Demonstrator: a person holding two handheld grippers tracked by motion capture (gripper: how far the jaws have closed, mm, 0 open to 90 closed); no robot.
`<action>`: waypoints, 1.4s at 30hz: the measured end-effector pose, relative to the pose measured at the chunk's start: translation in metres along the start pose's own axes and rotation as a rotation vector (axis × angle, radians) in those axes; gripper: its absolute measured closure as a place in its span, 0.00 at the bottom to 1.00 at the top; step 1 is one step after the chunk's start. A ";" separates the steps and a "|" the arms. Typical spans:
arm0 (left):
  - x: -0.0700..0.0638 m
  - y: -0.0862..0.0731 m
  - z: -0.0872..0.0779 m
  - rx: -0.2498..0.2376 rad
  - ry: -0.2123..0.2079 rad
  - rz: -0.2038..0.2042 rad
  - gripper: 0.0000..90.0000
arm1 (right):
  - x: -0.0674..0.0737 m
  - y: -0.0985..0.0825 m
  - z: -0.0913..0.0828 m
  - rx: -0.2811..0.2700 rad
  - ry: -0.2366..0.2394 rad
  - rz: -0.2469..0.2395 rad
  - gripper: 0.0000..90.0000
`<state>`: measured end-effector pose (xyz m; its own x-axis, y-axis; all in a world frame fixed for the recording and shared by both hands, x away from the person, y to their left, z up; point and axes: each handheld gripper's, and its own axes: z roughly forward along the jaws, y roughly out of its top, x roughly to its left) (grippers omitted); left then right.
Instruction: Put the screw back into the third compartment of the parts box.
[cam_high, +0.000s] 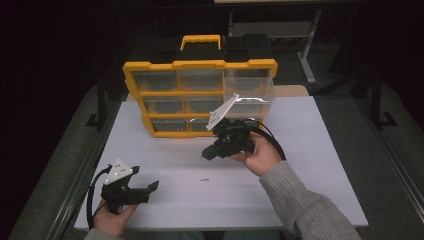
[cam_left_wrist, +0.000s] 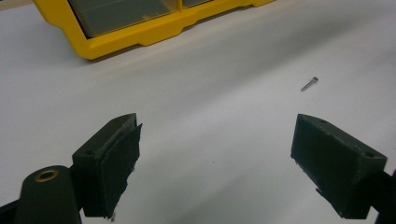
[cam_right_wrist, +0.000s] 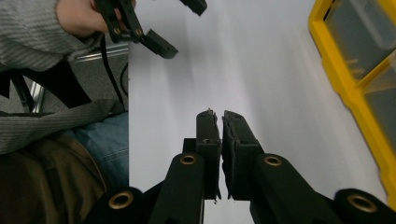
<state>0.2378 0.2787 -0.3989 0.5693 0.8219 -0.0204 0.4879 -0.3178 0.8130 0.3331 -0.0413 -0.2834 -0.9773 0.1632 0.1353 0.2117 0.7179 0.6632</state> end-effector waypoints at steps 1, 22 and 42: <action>0.000 0.000 0.000 0.002 0.000 0.004 0.16 | 0.000 0.002 -0.004 -0.006 0.001 -0.004 0.94; 0.001 0.001 -0.001 0.002 0.004 0.015 0.16 | -0.009 0.037 -0.086 -0.054 -0.077 0.000 0.94; 0.001 0.000 -0.002 0.006 0.003 0.005 0.16 | -0.027 0.044 -0.145 -0.099 -0.177 0.075 0.94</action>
<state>0.2375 0.2803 -0.3976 0.5700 0.8215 -0.0148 0.4889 -0.3247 0.8096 0.3676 -0.1123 -0.1513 -0.9398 0.3361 0.0616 0.2732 0.6305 0.7265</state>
